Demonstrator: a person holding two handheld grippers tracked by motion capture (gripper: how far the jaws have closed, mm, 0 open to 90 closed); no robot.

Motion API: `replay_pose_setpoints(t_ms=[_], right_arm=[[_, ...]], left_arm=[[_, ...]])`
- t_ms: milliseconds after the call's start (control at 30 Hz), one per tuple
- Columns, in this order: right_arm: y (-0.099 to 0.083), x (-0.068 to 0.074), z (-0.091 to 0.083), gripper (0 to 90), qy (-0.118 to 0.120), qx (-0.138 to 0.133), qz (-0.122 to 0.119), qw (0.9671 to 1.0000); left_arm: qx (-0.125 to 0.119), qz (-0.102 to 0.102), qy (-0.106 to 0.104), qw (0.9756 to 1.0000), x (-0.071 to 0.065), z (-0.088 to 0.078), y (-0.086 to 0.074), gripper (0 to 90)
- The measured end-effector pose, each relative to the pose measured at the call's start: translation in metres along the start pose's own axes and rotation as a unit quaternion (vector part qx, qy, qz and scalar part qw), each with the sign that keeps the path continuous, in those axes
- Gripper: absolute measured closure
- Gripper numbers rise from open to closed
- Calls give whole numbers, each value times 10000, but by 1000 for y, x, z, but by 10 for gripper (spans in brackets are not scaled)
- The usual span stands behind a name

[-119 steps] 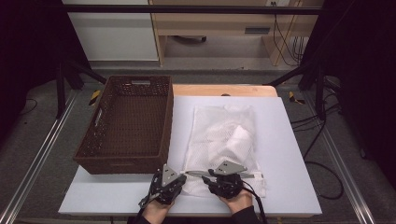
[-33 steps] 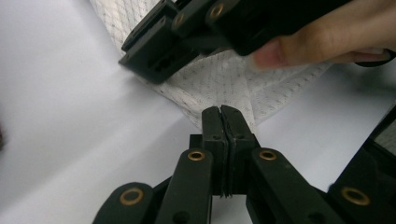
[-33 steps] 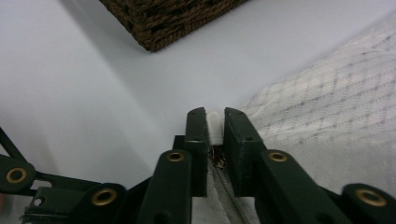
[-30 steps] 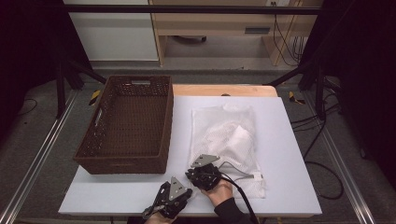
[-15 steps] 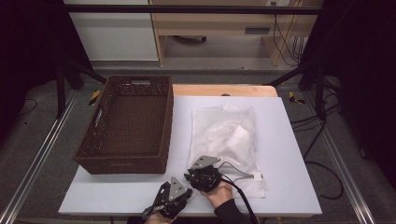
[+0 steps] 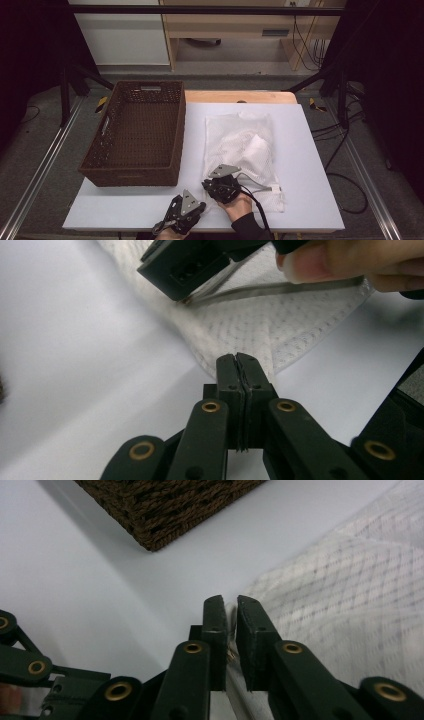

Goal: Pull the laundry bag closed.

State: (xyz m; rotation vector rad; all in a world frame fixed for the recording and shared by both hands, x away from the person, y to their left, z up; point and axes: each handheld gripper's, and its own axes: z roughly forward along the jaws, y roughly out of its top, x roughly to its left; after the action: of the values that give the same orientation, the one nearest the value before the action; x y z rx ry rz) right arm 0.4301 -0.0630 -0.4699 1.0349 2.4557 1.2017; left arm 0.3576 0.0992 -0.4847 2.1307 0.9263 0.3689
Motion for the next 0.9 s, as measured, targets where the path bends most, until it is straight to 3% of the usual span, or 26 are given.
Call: replay_pose_setpoints(t_ms=[367, 500, 600, 700, 800, 900], right_arm=[[-4, -2, 7, 802, -53, 157, 178, 9997], [-3, -1, 8, 844, -16, 187, 251, 9995], [-3, -2, 3, 854, 22, 83, 300, 9995], [-2, -2, -2, 857, 66, -57, 309, 9995], [-1, -2, -5, 859, 106, -184, 276, 9994], [-1, -1, -6, 860, 94, -236, 263, 9993]], left_arm=[[-1, 43, 29, 10000, 0, 0, 0, 883], [2, 4, 1, 10000, 1, 0, 0, 878], [26, -154, -5, 9999, 7, -1, 3, 761], [-204, -516, -353, 9978, 19, -3, 9, 558], [-271, -374, -214, 9987, 25, -1, 16, 470], [-213, -314, -172, 9991, 27, 7, 19, 464]])
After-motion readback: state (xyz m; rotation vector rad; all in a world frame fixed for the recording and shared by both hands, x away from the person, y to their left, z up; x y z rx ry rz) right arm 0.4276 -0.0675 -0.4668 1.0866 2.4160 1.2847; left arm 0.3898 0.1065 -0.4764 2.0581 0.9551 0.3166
